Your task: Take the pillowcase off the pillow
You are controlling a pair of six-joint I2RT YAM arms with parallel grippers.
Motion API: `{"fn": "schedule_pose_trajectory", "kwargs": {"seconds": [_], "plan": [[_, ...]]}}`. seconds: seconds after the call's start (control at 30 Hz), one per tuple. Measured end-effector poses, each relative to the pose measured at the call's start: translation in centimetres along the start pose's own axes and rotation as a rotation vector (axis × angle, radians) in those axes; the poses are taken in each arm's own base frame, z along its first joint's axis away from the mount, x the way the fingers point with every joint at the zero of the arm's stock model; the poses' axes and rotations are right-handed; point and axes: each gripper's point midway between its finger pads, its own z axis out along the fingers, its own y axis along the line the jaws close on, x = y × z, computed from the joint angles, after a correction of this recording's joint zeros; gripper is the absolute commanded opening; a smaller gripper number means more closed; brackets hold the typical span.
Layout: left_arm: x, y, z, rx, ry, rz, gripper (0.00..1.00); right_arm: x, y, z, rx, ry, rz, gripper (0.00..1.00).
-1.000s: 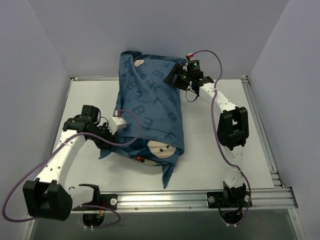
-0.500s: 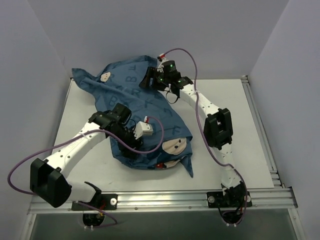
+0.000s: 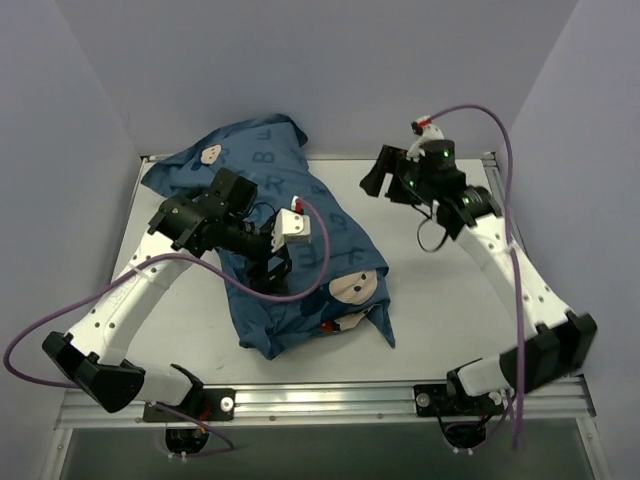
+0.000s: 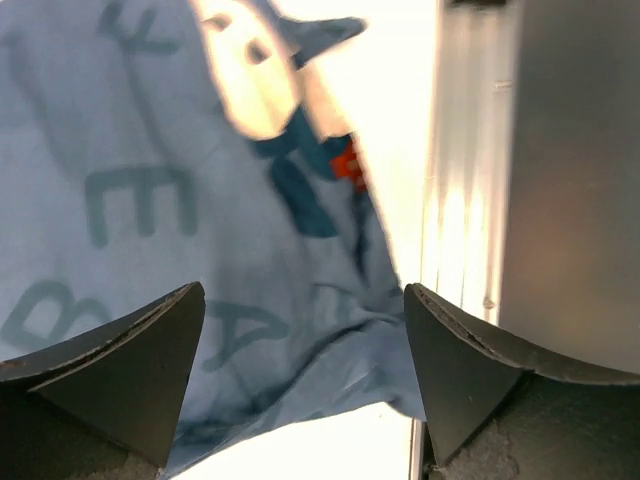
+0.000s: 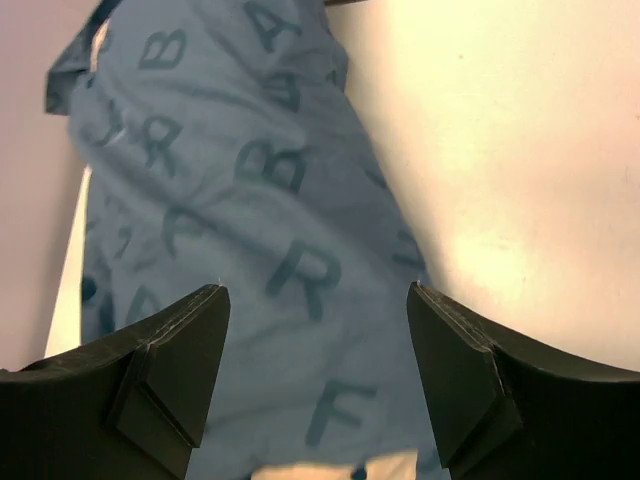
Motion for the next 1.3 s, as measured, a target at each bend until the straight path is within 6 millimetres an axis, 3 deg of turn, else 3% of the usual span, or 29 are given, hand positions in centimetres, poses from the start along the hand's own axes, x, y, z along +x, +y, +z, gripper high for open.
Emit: {"fn": "schedule_pose_trajectory", "kwargs": {"seconds": [0.07, 0.17, 0.23, 0.37, 0.47, 0.53, 0.6, 0.7, 0.73, 0.8, 0.87, 1.0, 1.1, 1.2, 1.3], "plan": [[0.7, 1.5, 0.8, -0.064, 0.04, -0.04, 0.88, 1.7, 0.1, -3.3, -0.014, -0.023, 0.009, 0.72], [2.5, 4.8, 3.3, -0.183, 0.153, -0.071, 0.87, 6.6, -1.1, -6.3, -0.003, 0.012, 0.043, 0.71], [3.8, 6.2, 5.6, -0.239, 0.243, -0.063, 0.87, 10.5, -2.1, -7.0, 0.012, 0.066, 0.076, 0.71], [4.6, 6.9, 9.2, -0.304, 0.357, -0.006, 0.77, 18.0, -4.1, -6.7, 0.061, 0.21, 0.143, 0.7], [4.3, 7.7, 9.3, -0.369, 0.367, 0.005, 0.68, 22.2, -5.3, -6.6, 0.096, 0.294, 0.184, 0.7], [4.2, 8.5, 9.0, -0.409, 0.364, 0.002, 0.52, 23.7, -5.6, -6.5, 0.106, 0.32, 0.204, 0.68], [4.1, 8.9, 8.8, -0.433, 0.363, 0.002, 0.38, 24.4, -5.6, -6.3, 0.104, 0.326, 0.219, 0.63], [4.1, 9.3, 8.6, -0.455, 0.363, -0.005, 0.35, 24.9, -5.6, -5.6, 0.093, 0.325, 0.234, 0.41], [4.1, 9.4, 8.6, -0.46, 0.363, -0.011, 0.29, 25.1, -5.6, -5.3, 0.091, 0.328, 0.237, 0.27], [4.1, 9.6, 8.3, -0.473, 0.36, -0.025, 0.23, 25.7, -5.8, -4.9, 0.092, 0.339, 0.244, 0.1], [3.7, 10.2, 7.7, -0.501, 0.345, -0.054, 0.22, 26.2, -6.1, -4.7, 0.1, 0.345, 0.244, 0.02], [2.4, 13.3, 4.8, -0.617, 0.276, -0.147, 0.11, 26.5, -7.4, -4.4, 0.136, 0.356, 0.23, 0.0], [2.1, 16.4, 1.6, -0.729, 0.212, -0.24, 0.1, 25.4, -10.7, -4.1, 0.217, 0.34, 0.228, 0.0], [2.5, 18.5, -0.6, -0.797, 0.169, -0.309, 0.02, 22.6, -15.0, -3.9, 0.321, 0.289, 0.253, 0.0], [2.9, 18.8, -1.0, -0.809, 0.166, -0.328, 0.02, 18.6, -17.7, -3.2, 0.38, 0.239, 0.241, 0.0]]}}
